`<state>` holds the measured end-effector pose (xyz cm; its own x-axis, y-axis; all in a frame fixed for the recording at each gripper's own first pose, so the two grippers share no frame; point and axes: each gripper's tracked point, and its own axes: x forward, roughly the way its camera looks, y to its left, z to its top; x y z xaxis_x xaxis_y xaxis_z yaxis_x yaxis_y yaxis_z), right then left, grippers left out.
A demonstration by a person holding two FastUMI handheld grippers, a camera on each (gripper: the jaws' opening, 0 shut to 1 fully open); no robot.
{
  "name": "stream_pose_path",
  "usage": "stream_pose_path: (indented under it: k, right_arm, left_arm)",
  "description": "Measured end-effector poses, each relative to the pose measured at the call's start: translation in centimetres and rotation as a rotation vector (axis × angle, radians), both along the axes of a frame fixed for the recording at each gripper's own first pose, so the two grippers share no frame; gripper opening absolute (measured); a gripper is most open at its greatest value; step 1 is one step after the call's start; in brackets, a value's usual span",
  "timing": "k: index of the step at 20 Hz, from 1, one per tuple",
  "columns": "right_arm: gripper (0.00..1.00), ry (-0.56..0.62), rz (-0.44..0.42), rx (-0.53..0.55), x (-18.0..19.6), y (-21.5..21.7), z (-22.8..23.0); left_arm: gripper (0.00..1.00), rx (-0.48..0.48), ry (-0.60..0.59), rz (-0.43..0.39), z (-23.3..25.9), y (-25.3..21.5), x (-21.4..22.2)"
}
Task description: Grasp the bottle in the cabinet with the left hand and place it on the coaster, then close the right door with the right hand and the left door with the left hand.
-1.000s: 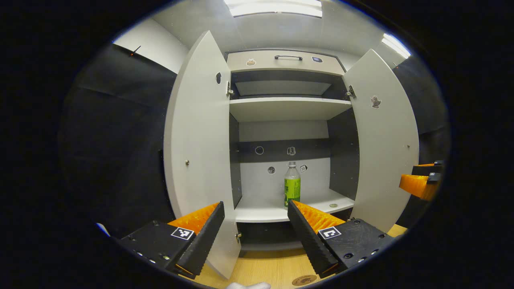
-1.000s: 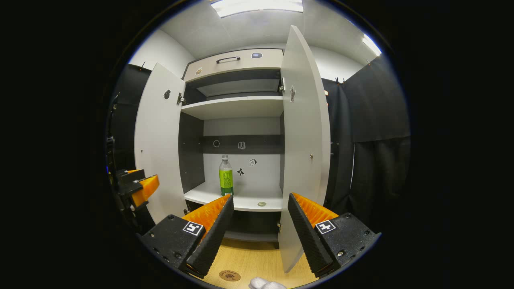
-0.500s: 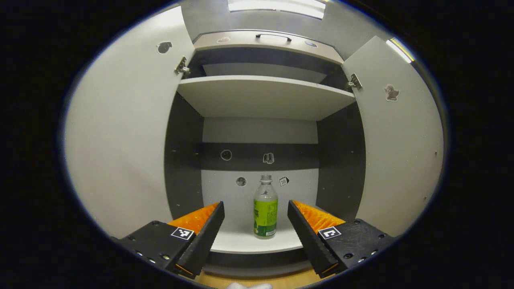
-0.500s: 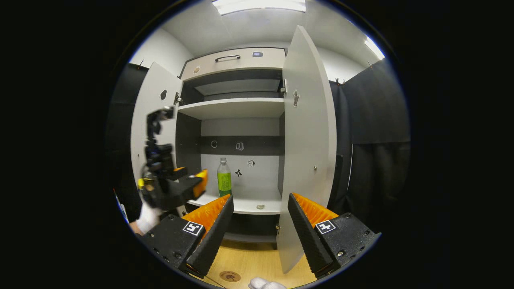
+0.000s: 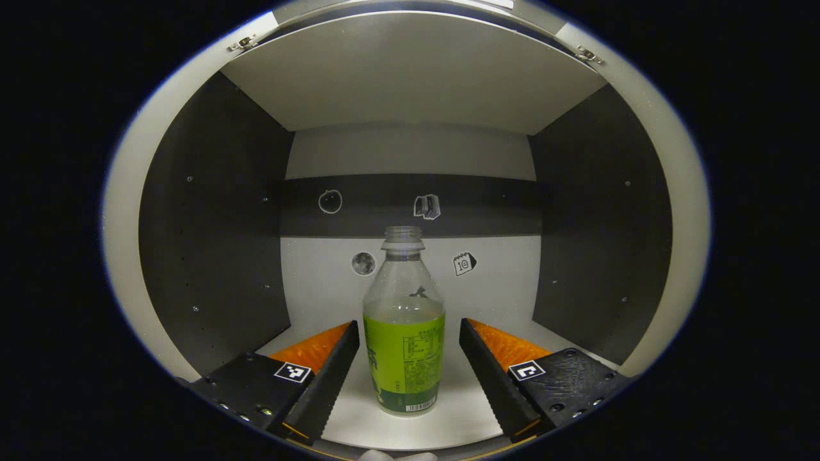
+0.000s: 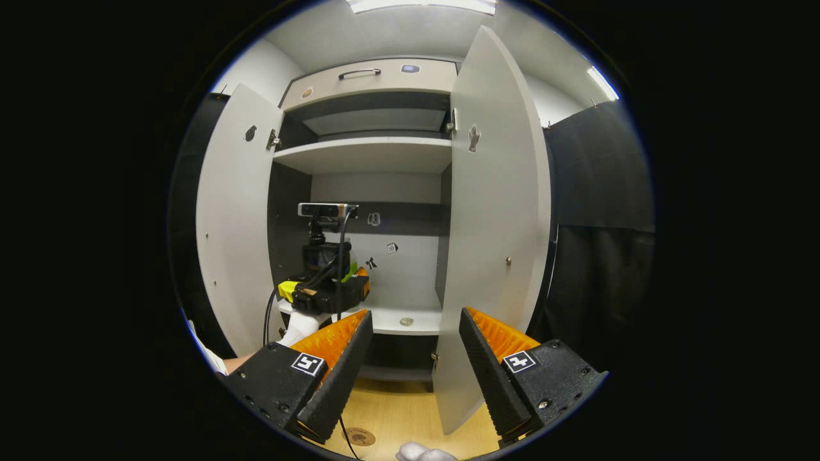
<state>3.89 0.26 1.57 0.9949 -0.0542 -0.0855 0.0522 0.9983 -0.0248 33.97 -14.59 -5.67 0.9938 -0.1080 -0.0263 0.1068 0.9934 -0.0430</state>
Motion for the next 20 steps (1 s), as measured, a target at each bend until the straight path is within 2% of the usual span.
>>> stream_pose_path:
  k: [2, 4, 8, 11, 13, 14, 15, 16, 17, 20]
  right_arm:
    - [0.84, 0.010, -0.001, 0.001, 0.1, -0.1, -0.3]
    - [0.84, 0.002, -0.004, -0.001, 0.0, -0.2, -0.2]
    - [0.84, -0.021, -0.004, -0.007, -0.6, -0.2, 0.2]
    - [0.84, -0.036, 0.004, -0.011, -1.3, -0.1, 0.0]
    - [0.84, -0.040, 0.008, -0.009, -1.8, -0.2, -0.2]
    - [0.84, -0.038, 0.010, -0.007, -2.2, -0.2, -0.6]
    - [0.84, -0.036, 0.011, -0.004, -2.5, -0.3, -0.9]
    - [0.84, -0.032, 0.011, -0.002, -2.9, -0.4, -1.2]
    - [0.84, -0.034, 0.011, 0.001, -3.3, -0.5, -1.6]
    - [0.84, -0.033, 0.010, 0.009, -4.5, -0.7, -2.4]
  left_arm:
    - [0.94, 0.003, 0.014, 0.011, -0.3, 0.3, 0.7]
    - [0.74, -0.001, 0.007, 0.005, -0.1, 0.2, 0.3]
    - [0.74, -0.008, -0.057, -0.047, 2.1, 0.6, -2.2]
    - [0.74, -0.010, -0.086, -0.103, 3.3, 0.9, -6.4]
    - [0.74, -0.029, -0.079, -0.150, 3.0, 1.0, -9.7]
    - [0.70, -0.031, -0.077, -0.167, 2.5, 1.3, -11.5]
    - [0.74, -0.032, -0.076, -0.180, 2.0, 1.5, -13.5]
    - [0.70, -0.035, -0.071, -0.194, 1.3, 1.6, -15.5]
    - [0.74, -0.036, -0.064, -0.208, 0.4, 1.6, -17.2]
    - [0.74, -0.025, -0.055, -0.265, -2.7, 1.3, -22.1]
